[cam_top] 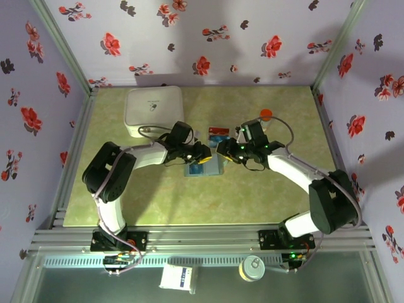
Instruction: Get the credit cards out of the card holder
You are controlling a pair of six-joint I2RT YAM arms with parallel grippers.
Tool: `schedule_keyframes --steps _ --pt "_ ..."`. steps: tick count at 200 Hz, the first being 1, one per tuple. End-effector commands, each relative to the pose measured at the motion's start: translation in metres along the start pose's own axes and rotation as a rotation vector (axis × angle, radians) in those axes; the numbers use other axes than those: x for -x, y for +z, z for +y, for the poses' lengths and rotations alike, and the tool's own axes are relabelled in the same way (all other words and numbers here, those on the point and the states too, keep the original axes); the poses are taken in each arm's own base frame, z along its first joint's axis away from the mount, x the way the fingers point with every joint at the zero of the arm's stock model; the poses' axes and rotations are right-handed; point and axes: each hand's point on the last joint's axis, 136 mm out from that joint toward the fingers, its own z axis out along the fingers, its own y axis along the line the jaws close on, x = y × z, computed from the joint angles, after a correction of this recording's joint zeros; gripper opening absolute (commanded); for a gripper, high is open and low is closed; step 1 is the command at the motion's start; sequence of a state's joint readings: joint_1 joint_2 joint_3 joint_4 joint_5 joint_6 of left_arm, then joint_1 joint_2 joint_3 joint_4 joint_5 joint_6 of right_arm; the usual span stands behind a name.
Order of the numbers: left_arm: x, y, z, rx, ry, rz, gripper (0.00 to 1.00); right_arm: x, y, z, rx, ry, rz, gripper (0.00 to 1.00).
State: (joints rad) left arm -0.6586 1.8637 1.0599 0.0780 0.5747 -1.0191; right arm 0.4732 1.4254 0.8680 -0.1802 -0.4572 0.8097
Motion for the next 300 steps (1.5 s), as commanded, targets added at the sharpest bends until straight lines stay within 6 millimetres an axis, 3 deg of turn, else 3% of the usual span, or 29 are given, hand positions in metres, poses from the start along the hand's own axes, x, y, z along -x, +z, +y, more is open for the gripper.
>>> schedule_keyframes --steps 1,53,101,216,300 --pt "-0.006 0.013 -0.006 -0.001 0.017 0.05 0.24 -0.001 -0.011 -0.01 -0.049 -0.015 -0.019 0.46" --pt "-0.007 0.026 -0.009 0.002 0.035 0.075 0.32 -0.007 -0.014 -0.014 -0.05 0.007 -0.015 0.46" --pt "0.002 -0.001 -0.002 0.029 0.058 0.023 0.32 -0.012 -0.003 -0.01 -0.04 0.015 0.013 0.41" --pt "-0.001 -0.064 0.068 0.142 -0.005 -0.051 0.12 -0.035 0.069 0.016 -0.07 -0.052 0.17 0.3" --pt "-0.003 -0.06 0.091 0.177 -0.013 -0.036 0.01 -0.039 0.093 0.015 -0.078 -0.047 0.214 0.27"
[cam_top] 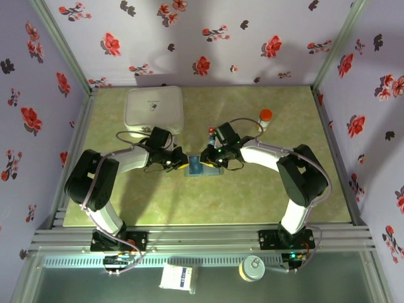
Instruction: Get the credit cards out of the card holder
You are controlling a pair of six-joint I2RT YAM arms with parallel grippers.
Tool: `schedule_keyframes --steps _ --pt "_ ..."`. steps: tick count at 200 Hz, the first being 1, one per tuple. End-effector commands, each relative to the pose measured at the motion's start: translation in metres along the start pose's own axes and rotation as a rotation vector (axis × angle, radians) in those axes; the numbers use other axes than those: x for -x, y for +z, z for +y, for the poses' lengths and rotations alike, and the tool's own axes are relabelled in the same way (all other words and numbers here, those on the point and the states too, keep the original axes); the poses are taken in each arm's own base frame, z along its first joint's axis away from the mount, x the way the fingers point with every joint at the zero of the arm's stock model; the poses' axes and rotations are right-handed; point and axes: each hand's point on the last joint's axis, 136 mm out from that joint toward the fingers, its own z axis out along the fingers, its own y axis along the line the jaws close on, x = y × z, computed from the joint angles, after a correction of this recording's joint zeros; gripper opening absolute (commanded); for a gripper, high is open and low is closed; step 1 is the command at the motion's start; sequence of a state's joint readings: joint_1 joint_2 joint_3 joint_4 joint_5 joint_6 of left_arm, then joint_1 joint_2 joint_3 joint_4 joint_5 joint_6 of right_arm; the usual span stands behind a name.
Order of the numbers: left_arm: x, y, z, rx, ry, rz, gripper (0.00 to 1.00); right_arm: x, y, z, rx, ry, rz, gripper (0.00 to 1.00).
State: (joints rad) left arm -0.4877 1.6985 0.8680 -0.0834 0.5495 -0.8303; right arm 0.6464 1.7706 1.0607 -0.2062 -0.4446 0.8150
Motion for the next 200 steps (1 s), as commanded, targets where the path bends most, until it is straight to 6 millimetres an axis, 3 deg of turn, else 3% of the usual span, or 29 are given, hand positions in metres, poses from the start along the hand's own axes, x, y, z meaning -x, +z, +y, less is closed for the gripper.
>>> schedule_keyframes --steps 1,110,200 --pt "-0.003 0.004 0.013 0.029 0.013 0.011 0.01 0.005 0.004 0.011 0.024 -0.009 -0.003 0.27" --pt "-0.012 0.016 0.042 0.107 0.0 0.051 0.0 0.006 0.027 0.005 0.019 0.0 0.037 0.23" --pt "-0.011 0.014 0.042 0.111 -0.001 0.048 0.0 0.003 0.039 -0.003 0.017 -0.004 0.06 0.17"
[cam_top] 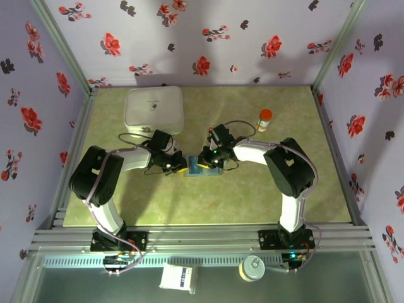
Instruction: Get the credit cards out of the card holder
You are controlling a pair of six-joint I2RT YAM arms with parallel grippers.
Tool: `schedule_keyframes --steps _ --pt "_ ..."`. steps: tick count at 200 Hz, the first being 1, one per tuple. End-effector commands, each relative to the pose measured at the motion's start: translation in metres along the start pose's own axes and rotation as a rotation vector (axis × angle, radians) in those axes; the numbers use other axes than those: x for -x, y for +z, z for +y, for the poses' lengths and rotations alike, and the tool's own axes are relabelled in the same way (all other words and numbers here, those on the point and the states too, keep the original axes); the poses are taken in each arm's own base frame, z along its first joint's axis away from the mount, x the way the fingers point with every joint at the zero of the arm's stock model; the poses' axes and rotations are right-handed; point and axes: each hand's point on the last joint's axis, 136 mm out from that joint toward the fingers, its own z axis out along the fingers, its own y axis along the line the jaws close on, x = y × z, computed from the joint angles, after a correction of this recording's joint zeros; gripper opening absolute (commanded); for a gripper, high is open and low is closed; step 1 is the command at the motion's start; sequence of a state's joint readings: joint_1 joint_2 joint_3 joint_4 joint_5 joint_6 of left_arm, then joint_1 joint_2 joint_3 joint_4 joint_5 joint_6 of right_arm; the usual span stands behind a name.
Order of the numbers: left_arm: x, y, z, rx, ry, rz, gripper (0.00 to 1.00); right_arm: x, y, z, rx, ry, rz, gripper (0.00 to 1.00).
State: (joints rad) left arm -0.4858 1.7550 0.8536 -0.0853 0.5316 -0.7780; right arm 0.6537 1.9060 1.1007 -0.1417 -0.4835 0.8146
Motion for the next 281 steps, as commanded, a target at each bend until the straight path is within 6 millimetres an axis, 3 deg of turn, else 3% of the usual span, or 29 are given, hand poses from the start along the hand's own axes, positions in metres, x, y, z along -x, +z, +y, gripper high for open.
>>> schedule_keyframes --steps 1,65,117,182,218,281 --pt "-0.005 0.002 0.018 0.054 -0.015 0.017 0.0 0.001 0.004 0.005 0.009 -0.012 0.009 0.17" --pt "-0.005 0.0 0.018 0.057 -0.015 0.011 0.0 -0.002 -0.004 -0.017 -0.116 -0.039 -0.012 0.2" --pt "-0.002 -0.009 0.011 0.057 0.004 -0.012 0.0 0.0 -0.013 -0.006 -0.097 -0.058 -0.036 0.21" --pt "0.006 -0.027 -0.018 0.021 0.051 -0.045 0.0 0.001 -0.027 0.008 -0.057 -0.072 -0.074 0.24" --pt "0.002 -0.017 -0.029 0.059 0.1 -0.017 0.0 -0.001 -0.026 0.005 -0.062 -0.067 -0.069 0.25" --pt "-0.003 -0.001 -0.014 0.122 0.102 0.018 0.0 -0.001 -0.018 0.002 -0.062 -0.057 -0.046 0.27"
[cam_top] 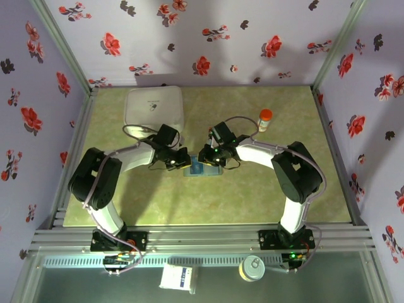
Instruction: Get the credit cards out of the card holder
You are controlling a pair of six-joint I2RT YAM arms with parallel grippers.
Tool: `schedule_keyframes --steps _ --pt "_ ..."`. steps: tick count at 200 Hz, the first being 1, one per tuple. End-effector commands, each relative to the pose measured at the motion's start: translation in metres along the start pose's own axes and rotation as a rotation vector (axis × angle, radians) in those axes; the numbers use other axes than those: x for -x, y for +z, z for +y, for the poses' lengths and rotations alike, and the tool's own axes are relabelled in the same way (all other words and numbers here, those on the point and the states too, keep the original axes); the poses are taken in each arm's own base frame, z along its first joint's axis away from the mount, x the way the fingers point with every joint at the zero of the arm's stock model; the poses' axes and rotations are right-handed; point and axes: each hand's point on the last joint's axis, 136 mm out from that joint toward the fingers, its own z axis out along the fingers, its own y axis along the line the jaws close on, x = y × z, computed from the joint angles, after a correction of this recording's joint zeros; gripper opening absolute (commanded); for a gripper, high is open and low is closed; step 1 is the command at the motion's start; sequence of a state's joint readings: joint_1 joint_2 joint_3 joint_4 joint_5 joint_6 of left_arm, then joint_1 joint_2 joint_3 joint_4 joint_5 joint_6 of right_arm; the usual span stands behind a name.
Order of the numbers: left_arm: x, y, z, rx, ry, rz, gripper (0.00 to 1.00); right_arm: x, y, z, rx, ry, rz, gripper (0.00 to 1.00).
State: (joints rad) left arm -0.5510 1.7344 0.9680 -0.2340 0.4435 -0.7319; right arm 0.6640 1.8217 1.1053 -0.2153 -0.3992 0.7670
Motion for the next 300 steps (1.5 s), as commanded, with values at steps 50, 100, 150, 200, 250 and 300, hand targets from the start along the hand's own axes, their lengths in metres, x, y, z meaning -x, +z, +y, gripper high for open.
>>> schedule_keyframes --steps 50,100,150,200,250,300 --pt "-0.011 0.014 0.026 0.102 0.008 0.047 0.0 -0.007 0.016 -0.01 -0.02 0.015 0.041 0.28" --pt "-0.015 0.016 0.033 0.121 0.001 0.056 0.0 -0.011 0.027 -0.014 -0.005 0.029 0.058 0.28" --pt "-0.017 0.017 0.035 0.127 0.002 0.062 0.0 -0.013 0.032 -0.017 0.0 0.039 0.07 0.29" --pt "-0.019 0.017 0.037 0.133 0.001 0.069 0.0 -0.013 0.028 -0.026 -0.066 0.023 0.061 0.33" --pt "-0.019 0.018 0.037 0.131 -0.002 0.077 0.0 -0.017 0.033 -0.023 -0.038 0.014 0.088 0.33" --pt "-0.022 0.018 0.04 0.139 0.0 0.091 0.0 -0.013 0.025 -0.006 0.05 0.009 0.058 0.3"
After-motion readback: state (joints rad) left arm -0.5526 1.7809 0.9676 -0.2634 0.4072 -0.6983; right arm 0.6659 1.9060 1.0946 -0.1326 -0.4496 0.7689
